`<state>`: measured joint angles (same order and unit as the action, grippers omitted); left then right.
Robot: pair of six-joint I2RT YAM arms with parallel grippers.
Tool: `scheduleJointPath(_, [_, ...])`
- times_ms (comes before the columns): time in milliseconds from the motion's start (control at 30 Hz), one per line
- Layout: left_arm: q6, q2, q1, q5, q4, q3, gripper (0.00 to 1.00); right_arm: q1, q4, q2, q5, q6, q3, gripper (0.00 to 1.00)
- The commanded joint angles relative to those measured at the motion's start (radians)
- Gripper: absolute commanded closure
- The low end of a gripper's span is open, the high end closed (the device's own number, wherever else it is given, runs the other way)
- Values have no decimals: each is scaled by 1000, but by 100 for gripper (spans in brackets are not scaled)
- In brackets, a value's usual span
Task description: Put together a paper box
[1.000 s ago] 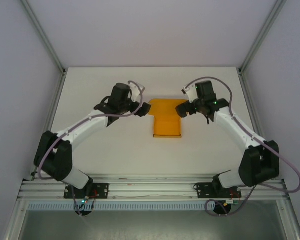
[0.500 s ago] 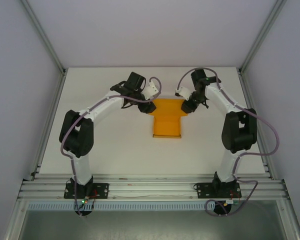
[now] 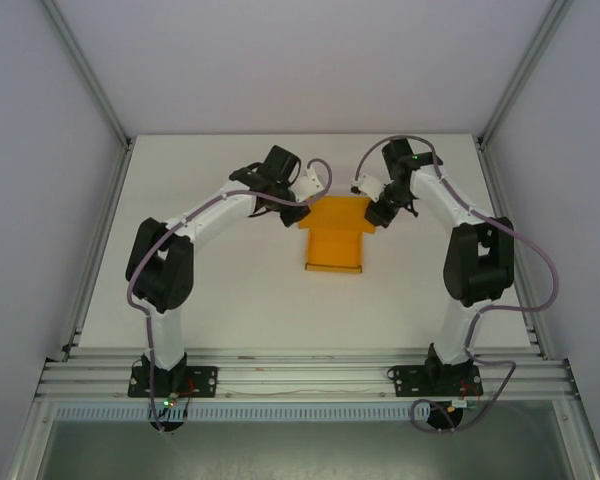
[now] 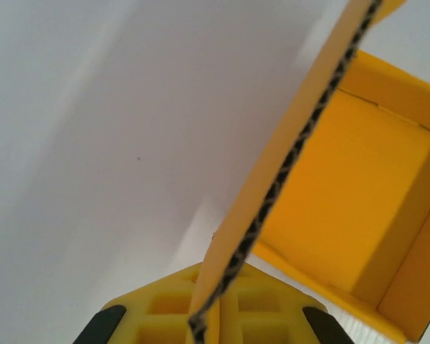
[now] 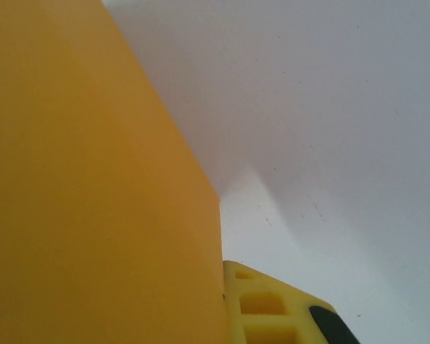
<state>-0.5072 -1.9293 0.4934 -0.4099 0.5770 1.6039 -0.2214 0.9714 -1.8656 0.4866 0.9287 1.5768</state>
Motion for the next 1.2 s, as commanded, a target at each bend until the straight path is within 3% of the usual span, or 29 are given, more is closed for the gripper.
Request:
scheduleJointPath(0, [98,-3,16,133,-43,14,100,2,-22,60,8,-124,28,100])
scheduleJointPath(167, [269,15,49,268,-81,6,100,-23,-186,134,-71,-437,-37,100])
scheduleJointPath(367, [542,54,60,293,-157,-27,100,-54,-355,181,-163,-938,-116,98])
scheduleJointPath(533, [733,43,62,331,-209,-15,100,-109,-431,177,-254,-1170,-148,95])
scheduleJointPath(633, [807,30,63,316,-237,-20,100,-127,-470,165,-296,-1255,-153,94])
scheduleJointPath(767, [844,-6,79,382,-229,-17,100,-141,-518,150,-315,-1337,-149,92])
scheduleJointPath(1167, [935,-31,97,416,-373,-150,99,-221,-679,111,-508,-1385,-249,90])
